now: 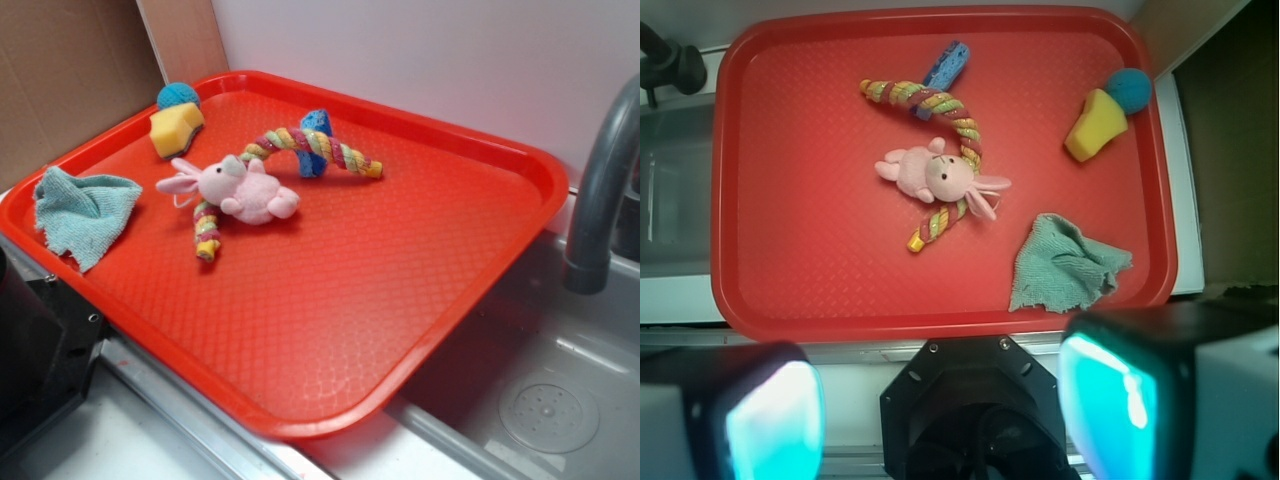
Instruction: Grab the blue cloth.
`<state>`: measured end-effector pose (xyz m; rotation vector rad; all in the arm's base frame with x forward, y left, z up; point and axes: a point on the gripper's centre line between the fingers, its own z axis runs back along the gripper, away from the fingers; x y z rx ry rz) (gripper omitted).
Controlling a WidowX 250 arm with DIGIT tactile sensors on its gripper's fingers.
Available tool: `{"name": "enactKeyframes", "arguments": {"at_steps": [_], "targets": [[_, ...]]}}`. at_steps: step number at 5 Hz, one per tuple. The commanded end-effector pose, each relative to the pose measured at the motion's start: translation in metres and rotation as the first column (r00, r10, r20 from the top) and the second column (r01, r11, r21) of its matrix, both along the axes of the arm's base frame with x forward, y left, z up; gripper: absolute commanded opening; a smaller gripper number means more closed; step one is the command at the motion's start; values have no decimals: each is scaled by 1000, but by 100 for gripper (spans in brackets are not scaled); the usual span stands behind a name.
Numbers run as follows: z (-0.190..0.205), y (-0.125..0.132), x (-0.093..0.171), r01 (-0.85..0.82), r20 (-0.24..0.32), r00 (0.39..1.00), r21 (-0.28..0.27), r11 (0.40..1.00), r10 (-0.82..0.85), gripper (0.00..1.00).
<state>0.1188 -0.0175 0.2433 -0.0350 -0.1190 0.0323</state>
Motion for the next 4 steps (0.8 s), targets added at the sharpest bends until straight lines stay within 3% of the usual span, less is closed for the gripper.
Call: {"name": "enactKeyframes", "arguments": {"at_steps": [1,2,3,4], "targets": [[0,0,0,0,0,1000,0,1000,0,100],[-50,39,16,118,-39,992,3,993,-118,100],[-81,69,25,182,-70,981,-30,983,-183,100],[-130,116,26,240,-99,966,9,971,-238,100]]}}
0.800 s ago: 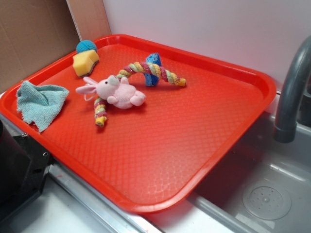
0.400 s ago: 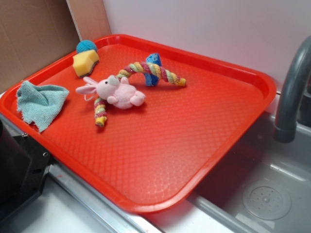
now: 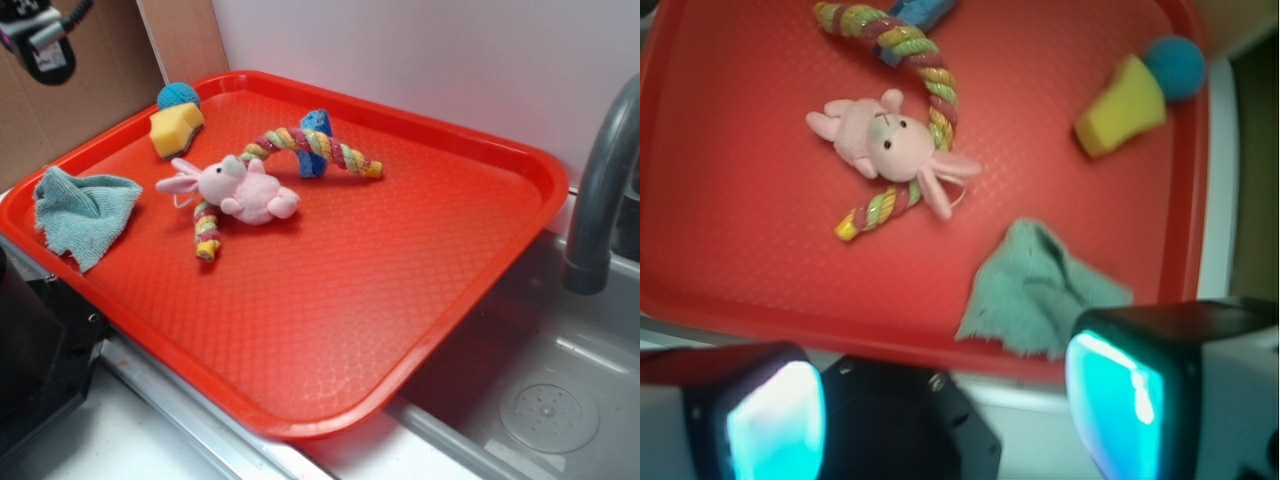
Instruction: Grab the blue cloth.
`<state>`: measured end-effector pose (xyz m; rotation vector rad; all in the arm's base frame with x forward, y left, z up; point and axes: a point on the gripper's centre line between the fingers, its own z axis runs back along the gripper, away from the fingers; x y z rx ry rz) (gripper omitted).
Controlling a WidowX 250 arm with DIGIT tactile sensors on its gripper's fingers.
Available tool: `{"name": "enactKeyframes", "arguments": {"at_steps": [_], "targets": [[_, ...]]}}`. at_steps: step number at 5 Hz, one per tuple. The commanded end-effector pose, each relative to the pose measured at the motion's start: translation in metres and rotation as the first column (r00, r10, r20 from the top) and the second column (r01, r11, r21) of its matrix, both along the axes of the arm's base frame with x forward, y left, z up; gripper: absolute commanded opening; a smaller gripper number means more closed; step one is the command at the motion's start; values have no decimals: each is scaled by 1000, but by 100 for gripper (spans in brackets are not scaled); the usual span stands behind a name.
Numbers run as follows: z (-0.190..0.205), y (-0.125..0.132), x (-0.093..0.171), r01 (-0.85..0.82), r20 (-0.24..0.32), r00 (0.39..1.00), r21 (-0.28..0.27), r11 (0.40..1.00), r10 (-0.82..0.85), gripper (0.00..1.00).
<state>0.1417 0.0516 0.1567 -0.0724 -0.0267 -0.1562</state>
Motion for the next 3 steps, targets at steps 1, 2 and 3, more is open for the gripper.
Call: {"name": "enactKeyframes", "arguments": {"at_steps": [1,2,3], "targets": [[-66,60,0,95,-24,995,64,993,-94,100],[-88,75,-9,114,4,993,136,984,-116,100],[-107,56,0,177,0,984,91,980,-178,100]]}}
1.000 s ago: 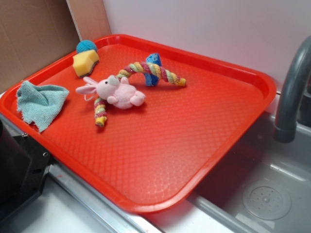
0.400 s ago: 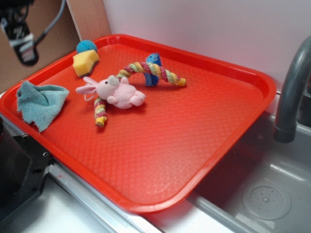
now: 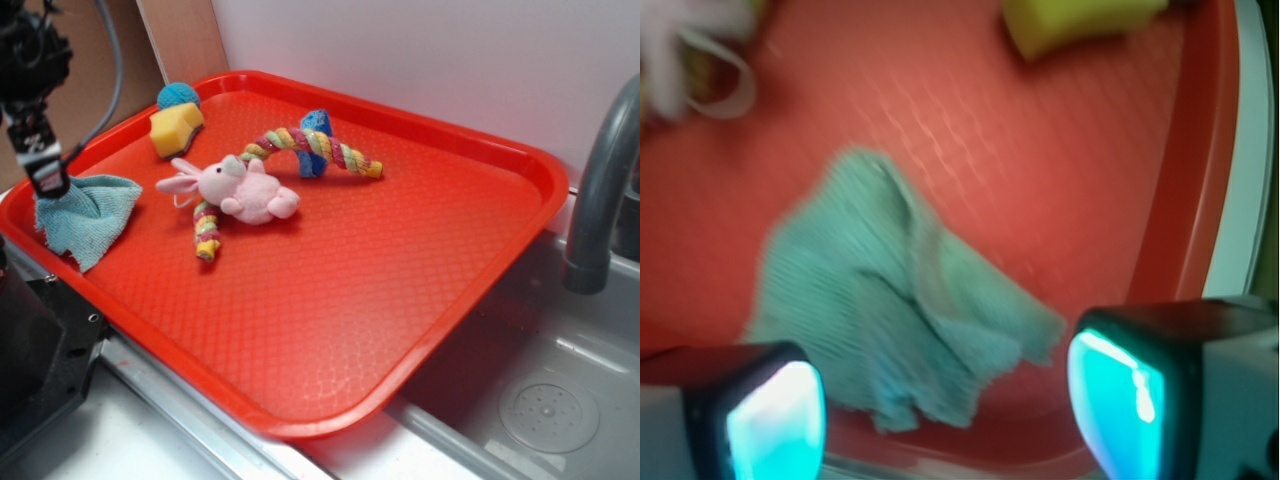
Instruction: Grab the blue cloth.
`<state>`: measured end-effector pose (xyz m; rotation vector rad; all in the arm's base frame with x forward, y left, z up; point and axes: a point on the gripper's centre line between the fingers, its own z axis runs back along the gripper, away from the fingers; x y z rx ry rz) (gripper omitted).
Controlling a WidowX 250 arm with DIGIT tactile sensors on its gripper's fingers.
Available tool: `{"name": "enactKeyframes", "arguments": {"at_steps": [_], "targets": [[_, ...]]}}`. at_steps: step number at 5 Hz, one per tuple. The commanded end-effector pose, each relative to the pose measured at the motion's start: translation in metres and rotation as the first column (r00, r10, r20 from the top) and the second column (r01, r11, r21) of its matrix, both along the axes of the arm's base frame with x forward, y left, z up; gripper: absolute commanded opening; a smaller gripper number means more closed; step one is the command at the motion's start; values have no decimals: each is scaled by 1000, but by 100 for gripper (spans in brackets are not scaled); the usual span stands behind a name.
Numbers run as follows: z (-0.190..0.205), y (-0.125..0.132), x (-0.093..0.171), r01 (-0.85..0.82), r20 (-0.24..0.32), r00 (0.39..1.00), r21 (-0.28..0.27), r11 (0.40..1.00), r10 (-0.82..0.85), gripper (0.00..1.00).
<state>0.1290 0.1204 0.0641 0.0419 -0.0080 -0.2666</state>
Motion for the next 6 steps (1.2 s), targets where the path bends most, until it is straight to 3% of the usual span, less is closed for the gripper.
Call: {"name": "enactKeyframes", "arguments": {"at_steps": [1,2,3,5,6], "targets": [[-28,-22,8,104,-42,994,-13,994,-105,100],[-31,-21,7,91,-67,994,-2,996,-91,0],[-31,-23,0,86,-82,993,12,996,-85,0],[-24,-24,6,90,-121,990,90,992,-79,0],[27,-27,14,-171,22,985,94,981,169,0]]}}
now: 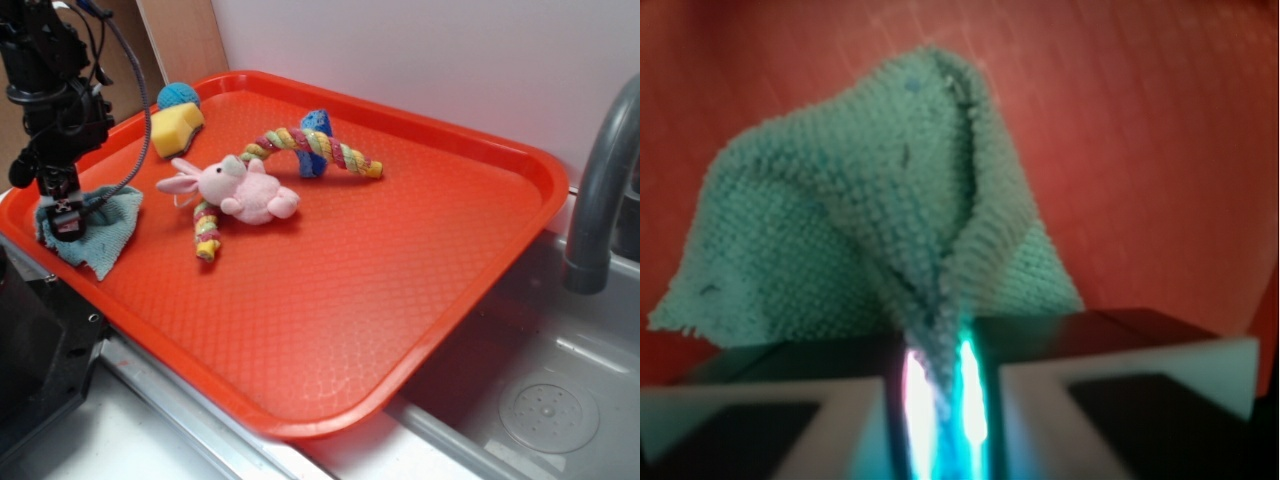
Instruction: Grab the blue cloth.
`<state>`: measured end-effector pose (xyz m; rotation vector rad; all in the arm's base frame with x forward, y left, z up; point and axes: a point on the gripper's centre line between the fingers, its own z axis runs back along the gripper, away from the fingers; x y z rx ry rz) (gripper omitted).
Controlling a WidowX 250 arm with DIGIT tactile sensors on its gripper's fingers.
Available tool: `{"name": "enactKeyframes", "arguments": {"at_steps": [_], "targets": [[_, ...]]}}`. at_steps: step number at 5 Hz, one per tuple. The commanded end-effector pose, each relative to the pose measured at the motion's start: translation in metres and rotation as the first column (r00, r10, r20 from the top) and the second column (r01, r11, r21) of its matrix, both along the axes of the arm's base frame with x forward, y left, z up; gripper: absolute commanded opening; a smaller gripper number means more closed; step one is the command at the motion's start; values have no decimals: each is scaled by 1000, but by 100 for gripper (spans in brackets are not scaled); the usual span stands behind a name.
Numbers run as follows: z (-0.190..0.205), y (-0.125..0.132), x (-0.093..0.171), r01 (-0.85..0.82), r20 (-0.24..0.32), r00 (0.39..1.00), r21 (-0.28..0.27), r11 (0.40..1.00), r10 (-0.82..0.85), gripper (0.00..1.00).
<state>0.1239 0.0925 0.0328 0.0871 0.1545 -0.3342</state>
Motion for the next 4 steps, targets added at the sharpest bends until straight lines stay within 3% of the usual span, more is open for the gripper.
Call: {"name": "enactKeyframes", "arguments": {"at_steps": [1,2,3,4], "targets": [[109,-33,48,-426,252,860,-124,896,443,0],[161,-45,48,-479,251,822,-178,859,511,0],[198,-49,39,-520,213,802,-213,827,558,0],[205,-51,32,-529,189,802,-213,821,566,0]]}}
